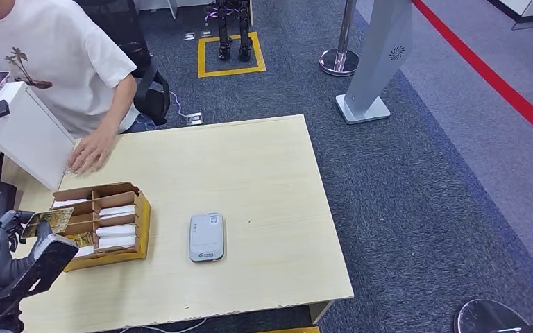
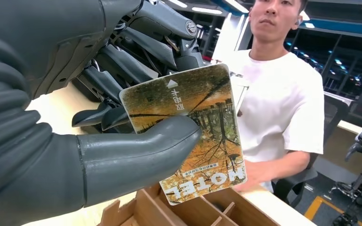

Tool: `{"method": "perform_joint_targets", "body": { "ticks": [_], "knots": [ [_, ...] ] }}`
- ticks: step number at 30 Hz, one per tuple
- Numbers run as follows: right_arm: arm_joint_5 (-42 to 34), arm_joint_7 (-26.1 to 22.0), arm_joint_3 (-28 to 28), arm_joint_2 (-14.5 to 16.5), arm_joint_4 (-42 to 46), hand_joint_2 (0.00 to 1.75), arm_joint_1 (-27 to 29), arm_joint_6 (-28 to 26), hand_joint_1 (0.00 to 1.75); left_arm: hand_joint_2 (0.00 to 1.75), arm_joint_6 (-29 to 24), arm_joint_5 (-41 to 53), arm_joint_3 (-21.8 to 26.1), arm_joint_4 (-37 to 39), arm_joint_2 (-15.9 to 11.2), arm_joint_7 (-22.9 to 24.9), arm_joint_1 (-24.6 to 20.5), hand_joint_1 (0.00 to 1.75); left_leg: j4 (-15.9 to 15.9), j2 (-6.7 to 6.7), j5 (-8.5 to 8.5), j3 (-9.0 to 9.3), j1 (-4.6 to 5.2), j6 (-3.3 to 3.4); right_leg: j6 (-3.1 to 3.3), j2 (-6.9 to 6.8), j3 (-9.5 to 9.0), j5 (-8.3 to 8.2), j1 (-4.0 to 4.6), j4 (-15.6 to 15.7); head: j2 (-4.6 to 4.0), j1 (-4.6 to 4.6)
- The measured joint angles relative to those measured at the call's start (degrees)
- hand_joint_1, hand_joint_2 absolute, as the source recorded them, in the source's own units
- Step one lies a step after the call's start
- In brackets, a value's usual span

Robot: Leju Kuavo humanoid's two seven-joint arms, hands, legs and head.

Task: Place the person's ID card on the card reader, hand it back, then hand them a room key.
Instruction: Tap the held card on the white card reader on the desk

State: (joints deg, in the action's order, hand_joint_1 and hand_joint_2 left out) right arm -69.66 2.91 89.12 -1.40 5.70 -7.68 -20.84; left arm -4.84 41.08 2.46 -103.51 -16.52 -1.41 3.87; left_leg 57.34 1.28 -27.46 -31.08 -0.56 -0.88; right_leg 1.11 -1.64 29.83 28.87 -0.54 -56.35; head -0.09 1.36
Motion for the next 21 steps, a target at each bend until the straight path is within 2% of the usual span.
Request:
{"method": "perform_joint_targets", "body": {
  "ticks": [6,13,21],
  "knots": [
    [2.49,0.60,0.02,0.00,0.02,0.00,-0.71,0.91,0.00,1.75,3.00,5.76,-2.30,4.20,-1.30,1.68,-6.74,1.75,0.06,-0.01,0.07,-0.02,-0.01,0.02,0.00,0.00,0.02,-0.08,0.01,-0.02,0.01,0.02],
    [4.80,1.38,0.02,0.00,0.09,0.00,-2.00,1.48,0.00,1.75,4.49,10.00,-8.90,11.86,-1.14,2.84,-16.24,1.75,0.16,0.00,0.13,-0.13,-0.01,0.07,-0.12,0.01,0.06,-0.20,0.02,-0.04,0.00,-0.05],
    [5.75,1.89,0.01,0.00,0.15,0.00,-2.39,1.62,0.00,1.75,4.53,10.83,-13.04,17.24,0.26,3.18,-20.53,1.75,0.24,0.03,0.12,-0.22,-0.01,0.08,-0.14,0.06,0.12,-0.21,0.02,-0.04,0.01,-0.08]
  ]
}}
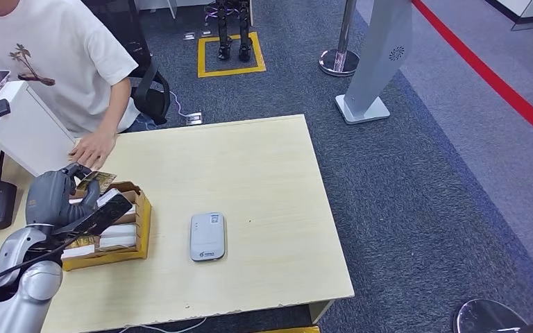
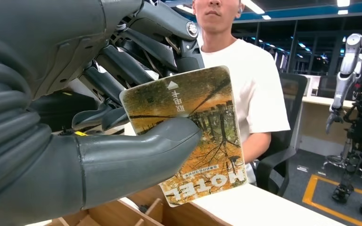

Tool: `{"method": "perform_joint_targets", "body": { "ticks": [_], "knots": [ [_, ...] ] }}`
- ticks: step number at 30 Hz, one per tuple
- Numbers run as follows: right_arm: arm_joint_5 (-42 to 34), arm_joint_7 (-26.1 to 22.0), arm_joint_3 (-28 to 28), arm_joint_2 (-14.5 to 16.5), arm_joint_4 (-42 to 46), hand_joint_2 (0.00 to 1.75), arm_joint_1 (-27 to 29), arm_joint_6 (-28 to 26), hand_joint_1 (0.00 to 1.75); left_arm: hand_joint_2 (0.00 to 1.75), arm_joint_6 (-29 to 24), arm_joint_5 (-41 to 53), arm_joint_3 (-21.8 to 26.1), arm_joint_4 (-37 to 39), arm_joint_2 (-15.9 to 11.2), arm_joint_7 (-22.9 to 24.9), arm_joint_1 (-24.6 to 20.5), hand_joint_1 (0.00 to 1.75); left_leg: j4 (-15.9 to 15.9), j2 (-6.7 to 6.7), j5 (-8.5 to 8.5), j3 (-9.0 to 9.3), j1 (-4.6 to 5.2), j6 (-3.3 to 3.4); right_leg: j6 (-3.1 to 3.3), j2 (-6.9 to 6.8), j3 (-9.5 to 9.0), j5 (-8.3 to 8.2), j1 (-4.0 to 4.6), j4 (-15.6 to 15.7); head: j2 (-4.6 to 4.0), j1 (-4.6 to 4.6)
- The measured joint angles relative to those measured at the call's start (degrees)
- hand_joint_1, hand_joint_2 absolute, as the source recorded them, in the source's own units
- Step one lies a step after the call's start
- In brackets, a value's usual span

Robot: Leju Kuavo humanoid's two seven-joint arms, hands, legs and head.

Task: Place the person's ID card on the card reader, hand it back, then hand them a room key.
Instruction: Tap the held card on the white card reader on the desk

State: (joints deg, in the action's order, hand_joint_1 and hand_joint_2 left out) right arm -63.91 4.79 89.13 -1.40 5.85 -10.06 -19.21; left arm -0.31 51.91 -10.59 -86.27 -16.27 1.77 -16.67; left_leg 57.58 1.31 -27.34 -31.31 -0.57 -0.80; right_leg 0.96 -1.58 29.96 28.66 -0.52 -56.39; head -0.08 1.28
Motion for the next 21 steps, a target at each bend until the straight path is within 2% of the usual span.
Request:
{"method": "perform_joint_targets", "body": {
  "ticks": [5,10,21],
  "knots": [
    [0.84,0.09,0.01,0.00,0.10,0.00,-0.13,0.08,0.00,1.75,-0.15,0.04,-1.23,1.94,0.90,-0.01,-1.28,1.75,0.02,0.01,0.00,-0.05,0.00,0.00,-0.03,0.01,0.06,-0.02,0.00,0.00,-0.01,0.00],
    [1.60,0.24,0.01,0.02,0.26,0.00,-0.67,0.31,0.00,1.75,-1.42,0.49,-3.86,4.78,3.58,-0.32,-2.71,1.75,0.05,0.02,0.01,-0.09,0.00,0.02,-0.07,0.03,0.07,-0.04,0.00,0.00,-0.01,-0.01],
    [2.84,1.01,0.01,0.04,0.28,0.00,-1.01,0.41,0.00,1.75,-2.89,2.03,-8.24,9.61,8.11,-0.28,-2.83,1.75,0.09,0.03,0.00,-0.18,0.00,0.04,-0.09,0.05,0.14,-0.06,0.00,0.00,0.00,-0.07]
  ]
}}
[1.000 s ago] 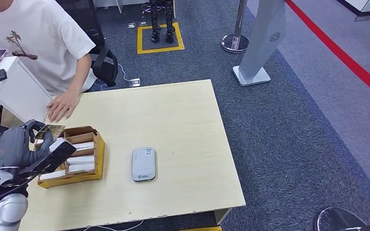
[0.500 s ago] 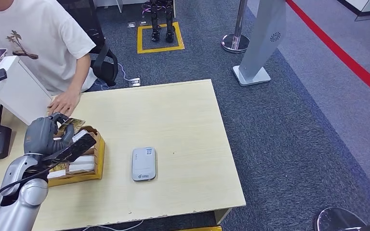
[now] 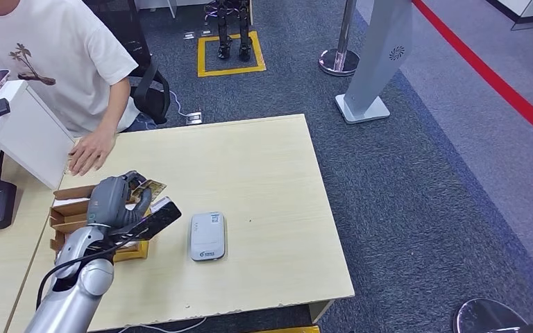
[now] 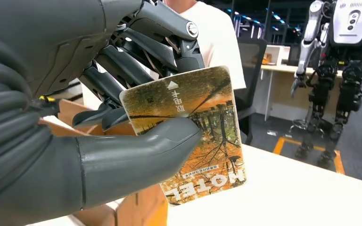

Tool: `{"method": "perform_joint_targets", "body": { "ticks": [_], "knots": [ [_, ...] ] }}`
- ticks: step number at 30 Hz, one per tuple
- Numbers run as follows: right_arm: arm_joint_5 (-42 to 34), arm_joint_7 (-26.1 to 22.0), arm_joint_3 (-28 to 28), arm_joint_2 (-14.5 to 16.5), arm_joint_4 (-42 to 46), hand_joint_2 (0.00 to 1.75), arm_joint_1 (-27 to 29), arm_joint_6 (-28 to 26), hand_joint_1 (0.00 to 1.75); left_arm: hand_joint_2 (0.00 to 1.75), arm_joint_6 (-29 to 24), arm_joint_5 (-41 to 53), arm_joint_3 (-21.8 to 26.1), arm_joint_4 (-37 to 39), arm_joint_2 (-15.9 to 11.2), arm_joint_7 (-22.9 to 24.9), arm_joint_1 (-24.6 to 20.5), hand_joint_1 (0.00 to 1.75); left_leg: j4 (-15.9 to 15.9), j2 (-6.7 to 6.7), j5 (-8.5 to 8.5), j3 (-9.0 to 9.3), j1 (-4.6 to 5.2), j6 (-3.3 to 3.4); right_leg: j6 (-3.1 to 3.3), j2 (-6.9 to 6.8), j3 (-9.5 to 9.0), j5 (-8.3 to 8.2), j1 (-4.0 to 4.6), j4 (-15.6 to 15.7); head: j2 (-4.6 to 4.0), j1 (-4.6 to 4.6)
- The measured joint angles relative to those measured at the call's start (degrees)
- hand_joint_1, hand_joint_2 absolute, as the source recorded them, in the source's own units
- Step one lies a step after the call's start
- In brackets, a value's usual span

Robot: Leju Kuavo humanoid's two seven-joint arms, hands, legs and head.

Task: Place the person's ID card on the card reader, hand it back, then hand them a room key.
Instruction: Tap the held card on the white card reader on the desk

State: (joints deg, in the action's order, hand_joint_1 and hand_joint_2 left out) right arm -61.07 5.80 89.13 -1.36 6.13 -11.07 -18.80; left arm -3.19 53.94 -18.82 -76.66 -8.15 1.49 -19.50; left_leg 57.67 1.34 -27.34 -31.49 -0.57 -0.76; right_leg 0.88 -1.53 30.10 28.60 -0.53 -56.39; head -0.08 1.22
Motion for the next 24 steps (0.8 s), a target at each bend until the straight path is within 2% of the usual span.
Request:
{"method": "perform_joint_targets", "body": {
  "ticks": [24],
  "knots": [
    [2.46,1.09,0.00,0.46,0.47,0.00,-1.02,0.94,0.00,1.75,-0.75,-2.02,-5.71,7.00,7.62,-1.65,-1.98,1.75,0.05,-0.01,0.00,-0.08,0.00,0.01,-0.03,-0.01,0.04,-0.02,0.00,-0.01,0.01,-0.01]
  ]
}}
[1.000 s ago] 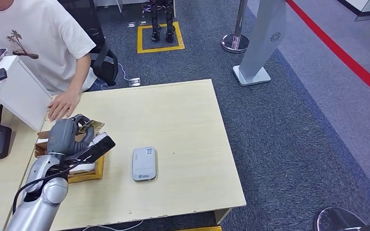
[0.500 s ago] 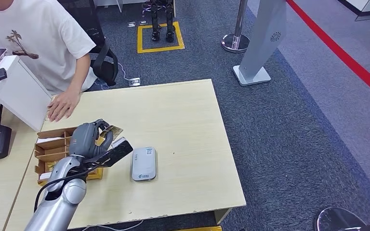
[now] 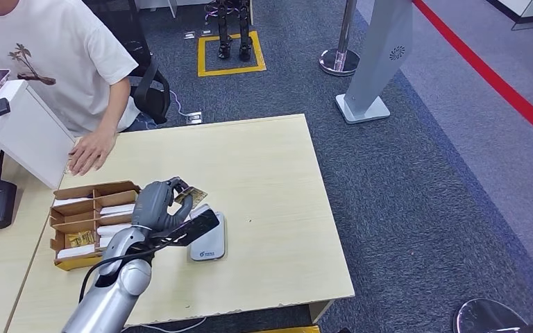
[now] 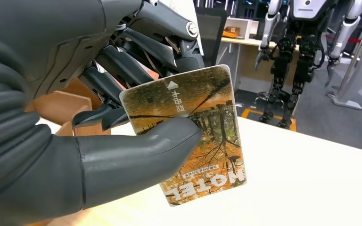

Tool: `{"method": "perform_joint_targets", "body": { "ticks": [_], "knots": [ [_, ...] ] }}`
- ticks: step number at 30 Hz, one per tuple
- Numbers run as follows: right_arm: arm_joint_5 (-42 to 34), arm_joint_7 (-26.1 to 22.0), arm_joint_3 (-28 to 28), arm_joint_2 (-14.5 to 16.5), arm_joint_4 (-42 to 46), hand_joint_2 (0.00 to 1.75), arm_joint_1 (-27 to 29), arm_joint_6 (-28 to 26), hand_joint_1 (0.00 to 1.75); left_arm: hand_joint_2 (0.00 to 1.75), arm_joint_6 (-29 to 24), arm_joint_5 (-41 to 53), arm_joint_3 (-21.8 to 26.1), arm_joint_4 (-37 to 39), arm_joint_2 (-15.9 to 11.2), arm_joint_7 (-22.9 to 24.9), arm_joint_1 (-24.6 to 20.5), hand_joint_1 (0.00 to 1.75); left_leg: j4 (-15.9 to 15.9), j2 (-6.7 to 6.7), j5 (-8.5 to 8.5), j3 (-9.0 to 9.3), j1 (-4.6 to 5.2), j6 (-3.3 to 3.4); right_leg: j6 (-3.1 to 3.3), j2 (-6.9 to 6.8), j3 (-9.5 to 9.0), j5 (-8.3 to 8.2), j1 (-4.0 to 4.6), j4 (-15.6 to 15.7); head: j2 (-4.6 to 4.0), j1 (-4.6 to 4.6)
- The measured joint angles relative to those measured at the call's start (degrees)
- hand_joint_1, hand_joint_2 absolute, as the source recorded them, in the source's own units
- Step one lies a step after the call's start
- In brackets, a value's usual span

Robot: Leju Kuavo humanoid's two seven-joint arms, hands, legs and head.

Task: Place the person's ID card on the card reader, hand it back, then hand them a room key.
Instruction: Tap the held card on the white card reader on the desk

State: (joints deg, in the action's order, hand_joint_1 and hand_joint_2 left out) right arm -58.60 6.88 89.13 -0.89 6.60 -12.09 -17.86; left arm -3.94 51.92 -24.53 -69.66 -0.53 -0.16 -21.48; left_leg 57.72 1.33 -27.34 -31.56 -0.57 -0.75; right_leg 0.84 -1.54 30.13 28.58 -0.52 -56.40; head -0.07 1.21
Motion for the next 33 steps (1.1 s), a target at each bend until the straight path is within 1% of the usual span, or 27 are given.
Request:
{"method": "perform_joint_targets", "body": {
  "ticks": [6,11,20,26,33],
  "knots": [
    [0.17,0.20,0.00,0.07,0.00,0.00,-0.02,0.18,0.00,1.75,-0.51,0.56,-0.89,1.54,0.64,0.04,0.60,1.75,0.00,0.00,0.00,-0.01,0.00,0.00,0.00,0.00,0.00,0.00,0.00,-0.01,-0.01,0.01],
    [-0.02,0.20,0.00,0.14,0.00,0.00,-0.01,0.07,0.00,1.75,-1.27,1.50,-1.99,3.11,1.07,0.75,2.15,1.75,0.00,0.00,0.00,-0.02,0.00,0.00,0.00,0.00,0.01,0.00,0.00,-0.01,-0.01,-0.01],
    [-0.17,0.24,0.00,0.15,0.00,0.00,0.00,-0.02,0.00,1.75,-2.53,0.93,-2.13,6.78,2.33,1.21,5.01,1.75,0.00,0.00,0.00,-0.03,0.00,0.01,0.00,-0.01,0.01,0.00,0.00,-0.01,-0.01,-0.01],
    [-0.10,0.27,0.00,0.17,0.00,0.00,0.00,-0.17,0.00,1.75,-3.43,0.60,-2.13,8.37,3.47,1.02,5.34,1.75,0.00,-0.02,0.00,-0.04,0.00,0.02,-0.01,-0.04,0.00,0.00,0.00,-0.01,-0.02,-0.01],
    [-0.19,0.28,0.00,0.17,0.00,0.00,0.05,-0.25,0.00,1.75,-3.82,0.50,-2.11,8.81,3.78,0.85,5.38,1.75,0.00,-0.02,0.02,-0.04,0.00,0.05,-0.02,-0.06,-0.01,-0.01,0.00,-0.02,-0.01,-0.03]
  ]
}}
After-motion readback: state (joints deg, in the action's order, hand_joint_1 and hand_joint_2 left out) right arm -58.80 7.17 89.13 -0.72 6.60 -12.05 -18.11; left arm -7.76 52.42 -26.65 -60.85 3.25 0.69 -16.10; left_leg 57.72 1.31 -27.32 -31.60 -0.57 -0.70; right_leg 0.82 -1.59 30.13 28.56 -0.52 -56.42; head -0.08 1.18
